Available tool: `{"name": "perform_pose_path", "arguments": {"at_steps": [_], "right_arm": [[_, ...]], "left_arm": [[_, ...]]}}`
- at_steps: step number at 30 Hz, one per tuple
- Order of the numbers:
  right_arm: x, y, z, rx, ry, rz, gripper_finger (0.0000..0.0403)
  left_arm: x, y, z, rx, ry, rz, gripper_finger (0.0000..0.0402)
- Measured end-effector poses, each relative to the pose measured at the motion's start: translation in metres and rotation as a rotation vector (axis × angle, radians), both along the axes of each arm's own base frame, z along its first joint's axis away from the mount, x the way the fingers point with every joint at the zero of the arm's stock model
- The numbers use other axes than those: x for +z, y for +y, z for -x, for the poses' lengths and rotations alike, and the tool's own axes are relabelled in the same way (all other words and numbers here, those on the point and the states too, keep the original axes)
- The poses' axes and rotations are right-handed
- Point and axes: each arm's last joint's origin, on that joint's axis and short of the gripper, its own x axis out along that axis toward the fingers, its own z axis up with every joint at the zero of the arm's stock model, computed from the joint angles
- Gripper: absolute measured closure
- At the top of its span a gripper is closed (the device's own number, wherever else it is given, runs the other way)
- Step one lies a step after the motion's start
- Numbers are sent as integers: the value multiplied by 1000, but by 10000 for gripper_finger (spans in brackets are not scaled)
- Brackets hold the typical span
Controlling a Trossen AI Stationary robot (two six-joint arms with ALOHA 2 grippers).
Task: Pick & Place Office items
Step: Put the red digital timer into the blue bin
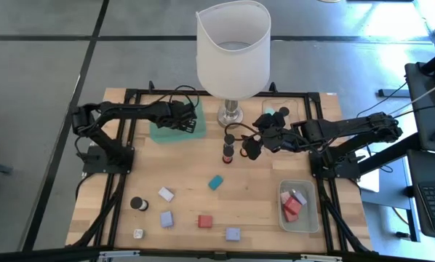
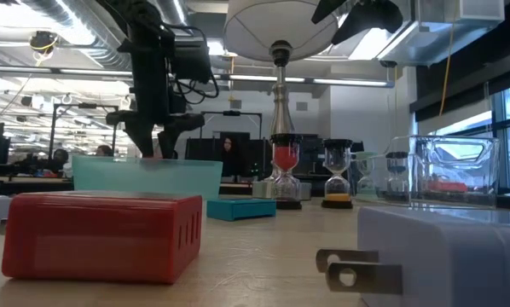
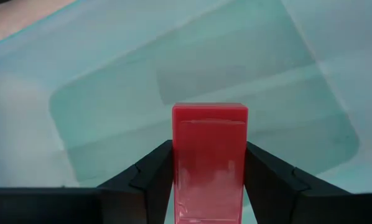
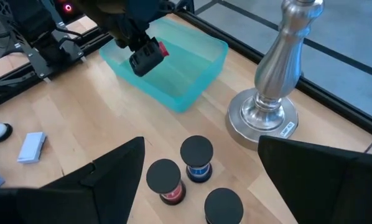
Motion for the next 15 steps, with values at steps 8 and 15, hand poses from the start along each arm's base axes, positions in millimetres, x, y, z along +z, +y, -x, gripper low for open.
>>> {"name": "perform_pose_path", "arguments": {"at_steps": [8,15], "right_arm": [[0,0,0,0,0,1,85],[0,0,0,0,1,1,85]], "left_arm": [[0,0,0,-25,13,-2,227],[0,0,0,-29,18,-6,211]]}}
